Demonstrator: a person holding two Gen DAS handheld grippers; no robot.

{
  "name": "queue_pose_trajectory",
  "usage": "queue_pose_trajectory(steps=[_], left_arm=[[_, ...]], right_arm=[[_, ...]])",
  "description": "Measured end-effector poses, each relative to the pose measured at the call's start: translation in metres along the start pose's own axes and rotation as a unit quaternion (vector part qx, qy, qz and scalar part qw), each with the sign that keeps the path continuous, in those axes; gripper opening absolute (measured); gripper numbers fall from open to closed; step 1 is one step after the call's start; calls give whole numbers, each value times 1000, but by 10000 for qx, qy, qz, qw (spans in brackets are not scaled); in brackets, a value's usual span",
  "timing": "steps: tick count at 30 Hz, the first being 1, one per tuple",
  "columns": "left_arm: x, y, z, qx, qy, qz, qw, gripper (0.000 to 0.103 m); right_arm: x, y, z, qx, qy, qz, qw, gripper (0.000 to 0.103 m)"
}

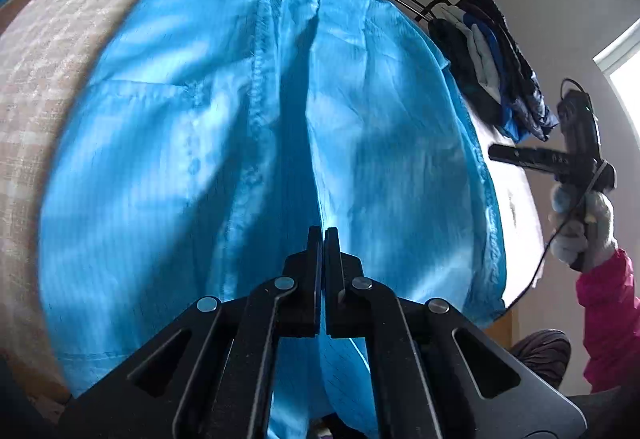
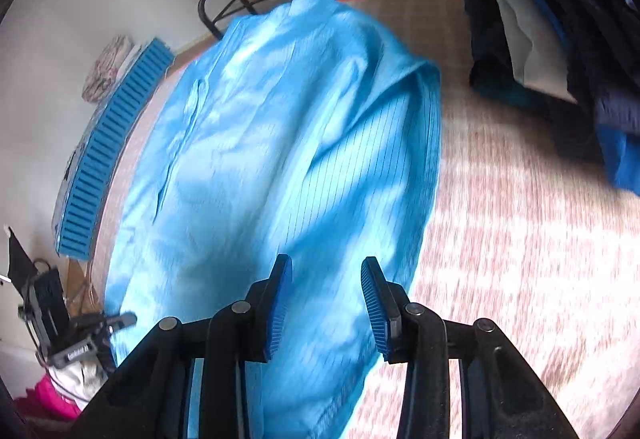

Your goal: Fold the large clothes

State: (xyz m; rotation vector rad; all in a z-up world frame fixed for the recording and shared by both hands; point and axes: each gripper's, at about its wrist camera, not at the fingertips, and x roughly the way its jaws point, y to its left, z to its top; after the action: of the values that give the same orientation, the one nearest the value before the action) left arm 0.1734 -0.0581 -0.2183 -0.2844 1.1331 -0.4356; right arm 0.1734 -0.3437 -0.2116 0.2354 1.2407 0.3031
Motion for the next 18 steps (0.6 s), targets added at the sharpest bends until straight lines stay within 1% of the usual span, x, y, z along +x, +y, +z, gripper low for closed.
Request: queue_pose_trajectory(steps=[1, 3, 6, 10, 13, 15, 16, 17, 18], left_arm=[[-2, 4, 1, -20, -83, 149, 9999, 0], [-6, 16, 3, -249, -140, 175, 9994, 0], [-19, 20, 0, -267, -276, 154, 9991, 0], [-40, 10, -8, -122, -399, 164, 9990, 0], [-52, -2, -16, 36, -413, 168, 9990, 1], [-57, -7, -21, 85, -417, 139, 9990, 10], [-57, -9, -24, 91, -383, 89, 9992, 21], [-55, -10, -27, 105, -327, 36, 9994, 28], [-52, -12, -30, 128, -239, -14, 9996, 30]], right_arm=[[1, 4, -10, -101, 116, -132, 9998, 39], [0, 6, -25, -189, 216, -283, 9992, 39], [-15, 0, -22, 25, -106, -64, 9999, 39], [-22, -5, 14, 275, -550, 131, 9980, 41], [-12, -13, 52, 492, -650, 68, 9966, 42], [0, -23, 76, 749, -706, 67, 9947, 42], [7, -30, 87, 901, -732, 88, 9932, 41], [14, -37, 95, 1083, -747, 114, 9912, 40], [22, -44, 102, 1262, -755, 184, 9890, 40]])
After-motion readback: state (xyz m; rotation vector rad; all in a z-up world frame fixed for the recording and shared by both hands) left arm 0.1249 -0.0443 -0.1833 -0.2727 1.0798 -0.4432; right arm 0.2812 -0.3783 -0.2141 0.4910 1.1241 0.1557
